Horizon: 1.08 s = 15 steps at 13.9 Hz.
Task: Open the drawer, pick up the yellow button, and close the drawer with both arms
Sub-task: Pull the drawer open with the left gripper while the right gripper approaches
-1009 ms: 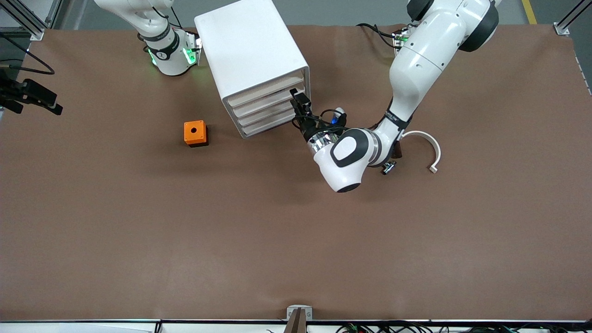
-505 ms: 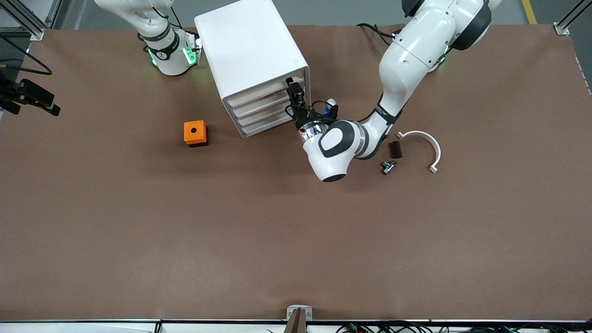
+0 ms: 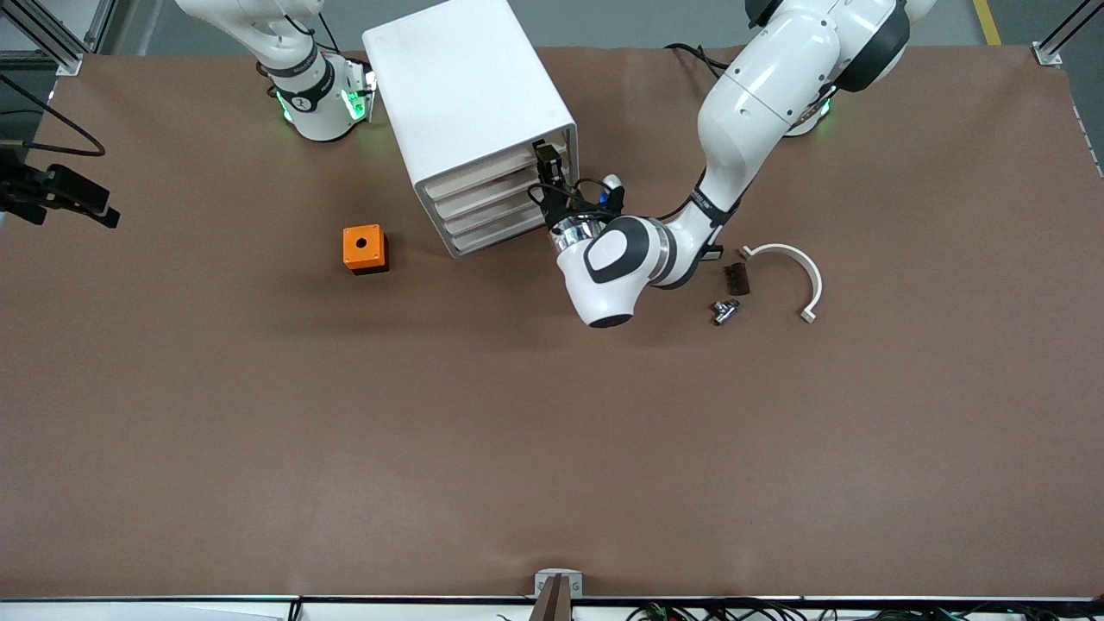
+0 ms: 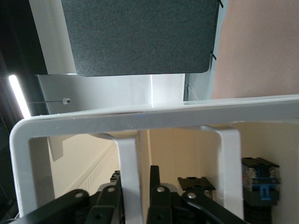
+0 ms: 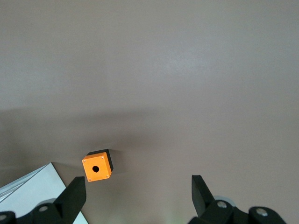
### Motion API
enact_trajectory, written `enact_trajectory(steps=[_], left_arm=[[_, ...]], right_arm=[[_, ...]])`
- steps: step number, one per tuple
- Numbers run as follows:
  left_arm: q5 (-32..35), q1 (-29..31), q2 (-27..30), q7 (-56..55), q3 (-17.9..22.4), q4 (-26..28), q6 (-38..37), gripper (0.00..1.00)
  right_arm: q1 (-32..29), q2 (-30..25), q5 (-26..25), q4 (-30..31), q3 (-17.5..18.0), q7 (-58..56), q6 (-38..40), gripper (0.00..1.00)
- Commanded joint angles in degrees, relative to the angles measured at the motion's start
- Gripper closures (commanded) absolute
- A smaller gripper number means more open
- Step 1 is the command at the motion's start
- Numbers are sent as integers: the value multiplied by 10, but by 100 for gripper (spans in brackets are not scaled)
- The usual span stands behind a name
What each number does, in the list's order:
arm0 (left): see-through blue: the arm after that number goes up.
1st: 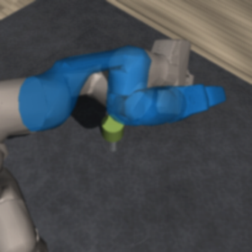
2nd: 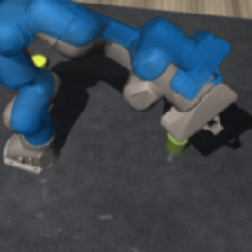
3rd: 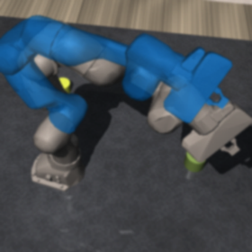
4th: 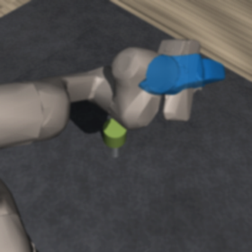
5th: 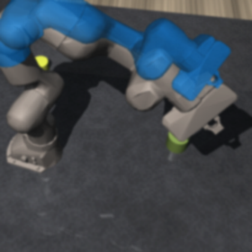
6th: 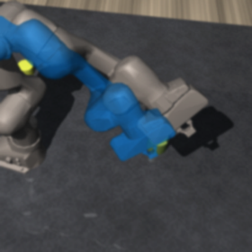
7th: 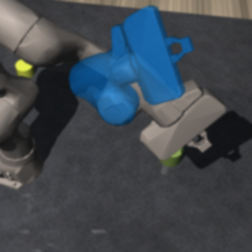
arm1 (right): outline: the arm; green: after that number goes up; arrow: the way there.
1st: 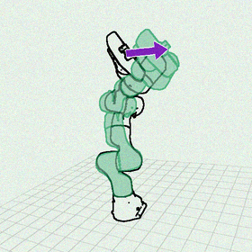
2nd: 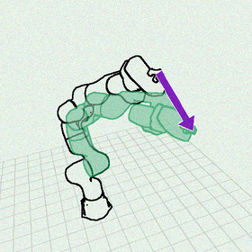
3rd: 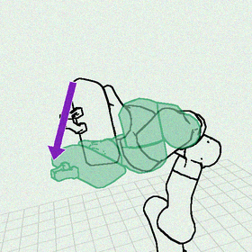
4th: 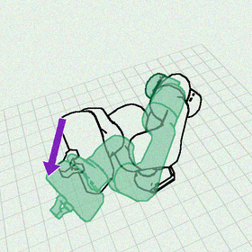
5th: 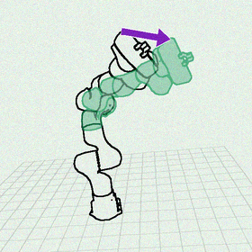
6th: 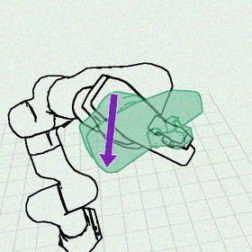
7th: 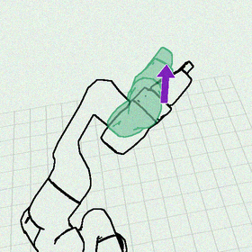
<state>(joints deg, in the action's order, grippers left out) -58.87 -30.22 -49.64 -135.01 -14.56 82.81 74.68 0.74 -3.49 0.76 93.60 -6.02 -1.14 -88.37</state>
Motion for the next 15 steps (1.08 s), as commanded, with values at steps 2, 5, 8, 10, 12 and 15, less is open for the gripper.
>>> enact_trajectory(steps=[2,5,8,10,12,15], left_arm=[[-2,0,14,-1,-3,14,-2,87],[-2,5,14,0,-3,13,-3,91],[-3,16,13,0,1,10,-4,91],[-3,32,13,0,1,9,-4,91],[-4,57,12,-1,1,8,-3,90],[-5,95,9,0,2,-12,-2,88]], right_arm=[[-7,8,-7,-11,5,1,0,0],[-6,119,-21,-18,6,-3,-38,0],[7,119,-16,-19,7,37,-33,0],[51,114,-14,-19,10,159,-13,0],[114,105,-1,-11,10,300,-8,0],[220,102,31,-11,10,483,-18,0]])
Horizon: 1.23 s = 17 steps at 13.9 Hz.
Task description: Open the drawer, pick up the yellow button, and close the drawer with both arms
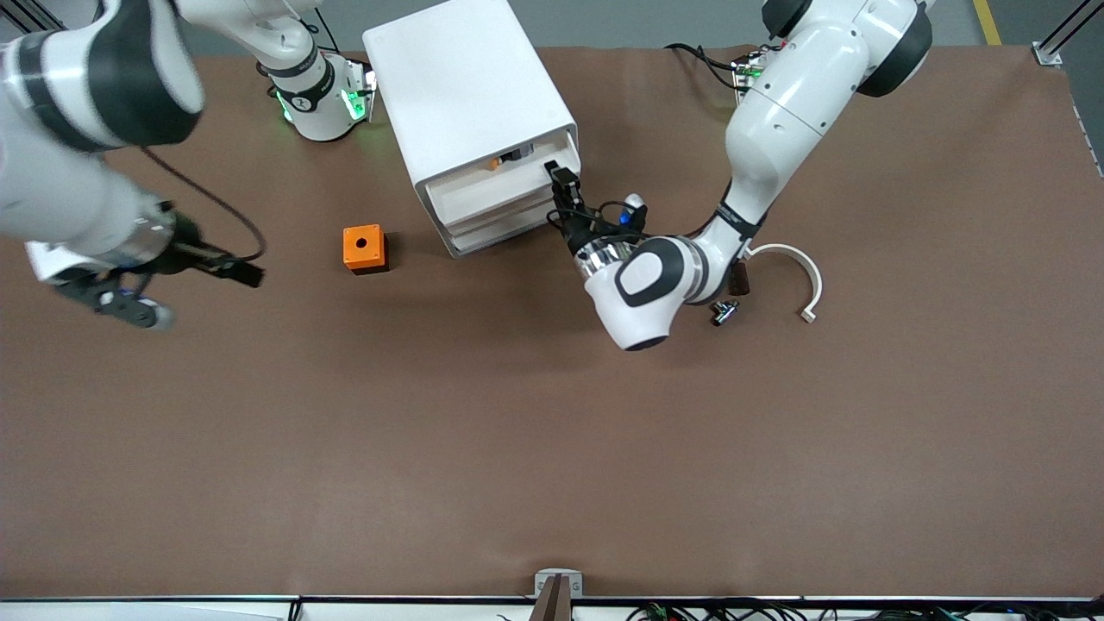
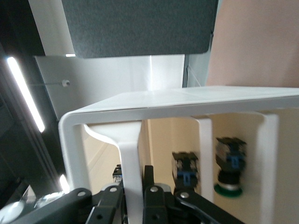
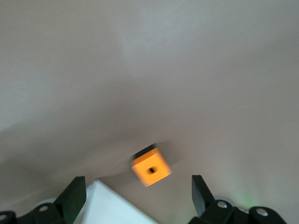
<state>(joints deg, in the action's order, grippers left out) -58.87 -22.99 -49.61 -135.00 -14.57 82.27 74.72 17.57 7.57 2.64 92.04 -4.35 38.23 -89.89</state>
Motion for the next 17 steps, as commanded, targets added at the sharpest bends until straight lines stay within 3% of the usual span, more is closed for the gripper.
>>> enact_trajectory(steps=[1,6,8,9,12,14,17], left_arm=[[-5,32,8,3,2,-11,-3,88],[-4,73,8,4,4,-12,-3,87],[-4,79,8,11,5,-12,-3,80],[-5,80,8,11,5,-12,-1,70],[-11,80,8,25,4,-12,4,15],[-19,86,8,89,4,-26,5,1],[-30,93,7,217,4,-87,6,1]], right_arm=[[86,-7,20,5,-7,144,-14,0],[221,10,34,20,-7,381,-110,0],[263,26,32,20,-7,451,-134,0],[281,35,29,21,-7,483,-144,0],[329,58,18,40,-8,559,-185,0],[354,67,5,62,-8,601,-222,0],[377,85,2,63,-8,641,-228,0]])
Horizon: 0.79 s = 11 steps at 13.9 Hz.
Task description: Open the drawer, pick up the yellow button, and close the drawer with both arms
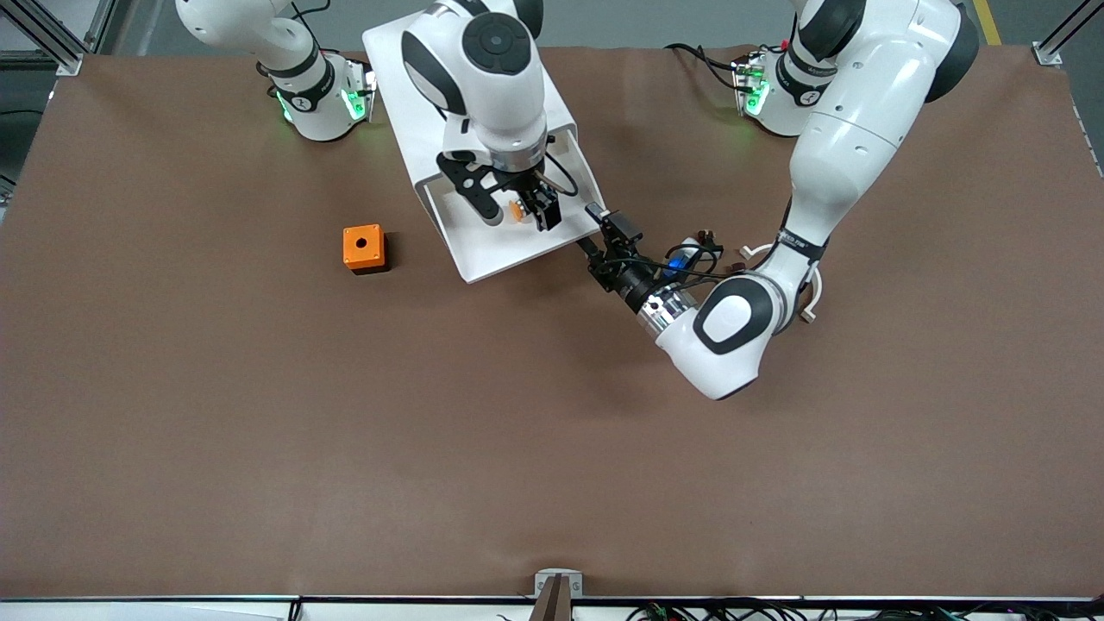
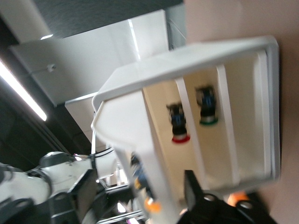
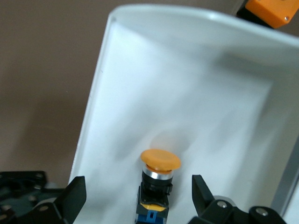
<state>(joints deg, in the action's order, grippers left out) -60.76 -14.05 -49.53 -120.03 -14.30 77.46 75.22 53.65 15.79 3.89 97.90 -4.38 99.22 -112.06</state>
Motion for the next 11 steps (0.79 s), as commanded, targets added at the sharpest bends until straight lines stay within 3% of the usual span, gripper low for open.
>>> enact_trajectory(steps=[1,3,4,5,7,8,11], left_arm=[[-12,4,7,120,1,-59,0,1],[-9,4,7,195,1,-80,-1,1],[-4,4,8,241,3,-98,-1,1],[12,1,13,294,10,-102,-1,1],[62,-4,43,409,14,-110,2,1],[96,-4,62,466,14,-110,11,1],[207,-3,115,579,15,-108,58,1]], right_arm=[[22,9,-12,5,-8,44,-12,0],[34,20,-11,4,-7,61,-17,4],[36,21,-11,2,-7,64,-16,11],[39,21,-11,3,-7,63,-16,27],[39,22,-4,-1,-6,61,-16,84],[39,22,-4,-2,-7,57,-13,98],[20,21,-3,-26,-8,32,-2,100]])
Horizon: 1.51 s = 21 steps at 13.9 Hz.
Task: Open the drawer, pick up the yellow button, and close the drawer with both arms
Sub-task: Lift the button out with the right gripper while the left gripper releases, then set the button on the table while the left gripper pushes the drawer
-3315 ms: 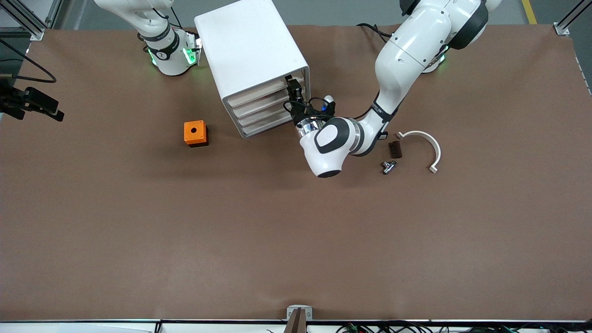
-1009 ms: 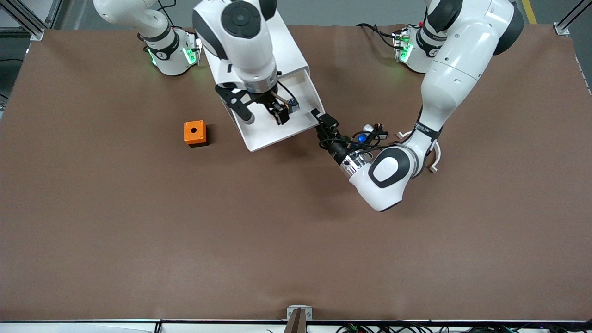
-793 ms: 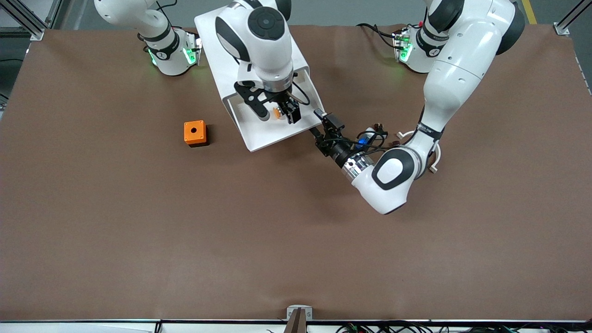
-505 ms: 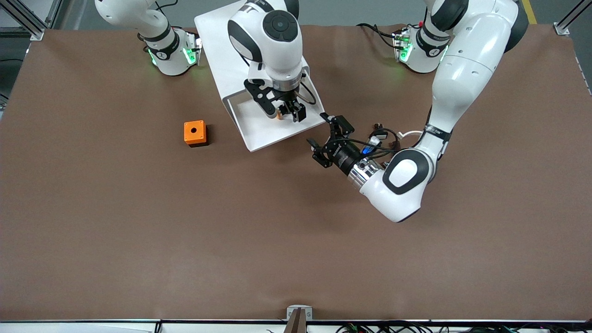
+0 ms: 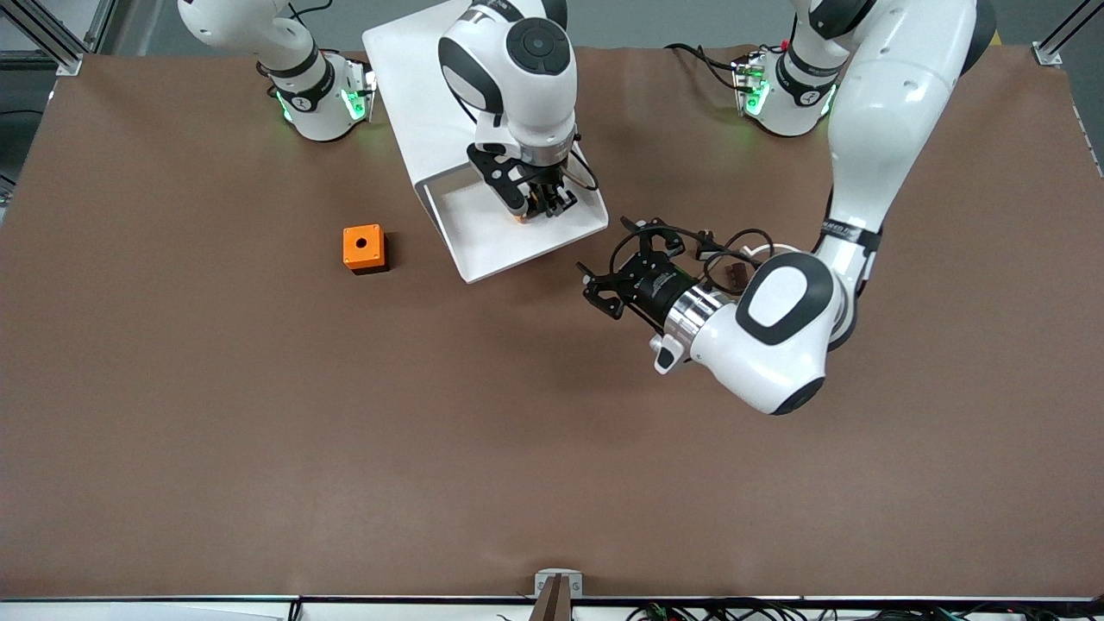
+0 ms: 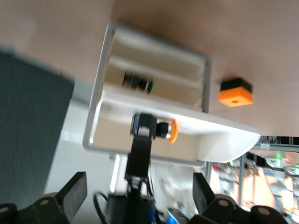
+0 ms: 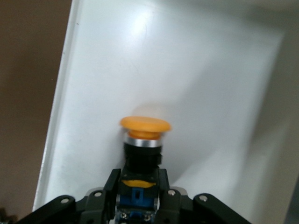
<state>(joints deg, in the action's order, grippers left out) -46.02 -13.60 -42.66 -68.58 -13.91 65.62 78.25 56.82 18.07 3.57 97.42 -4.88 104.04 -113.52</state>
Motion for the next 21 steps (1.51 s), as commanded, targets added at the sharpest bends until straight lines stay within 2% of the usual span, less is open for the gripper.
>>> enact_trajectory(steps=[1,4,6,8,11,13,17,21], left_arm=[[100,-7,67,92,11,11,51,1],[229,-7,101,127,4,12,109,1],[292,-9,105,133,2,13,149,1],[344,-18,107,133,3,14,172,1],[405,-40,107,121,4,21,197,1],[414,-49,101,121,5,22,198,0],[442,-77,92,81,5,29,220,0],[465,-127,75,26,5,36,227,1]], right_arm=[[-27,-1,4,-42,-3,-48,41,100],[-97,-8,20,-93,-5,-214,137,100],[-164,-25,14,-87,-9,-370,169,100],[-243,-24,9,-70,-10,-521,162,100],[-366,-19,4,-3,-10,-735,61,100],[-424,-2,3,32,-10,-823,-9,100],[-506,57,3,50,-10,-942,-92,100],[-530,90,3,77,-10,-985,-169,100]])
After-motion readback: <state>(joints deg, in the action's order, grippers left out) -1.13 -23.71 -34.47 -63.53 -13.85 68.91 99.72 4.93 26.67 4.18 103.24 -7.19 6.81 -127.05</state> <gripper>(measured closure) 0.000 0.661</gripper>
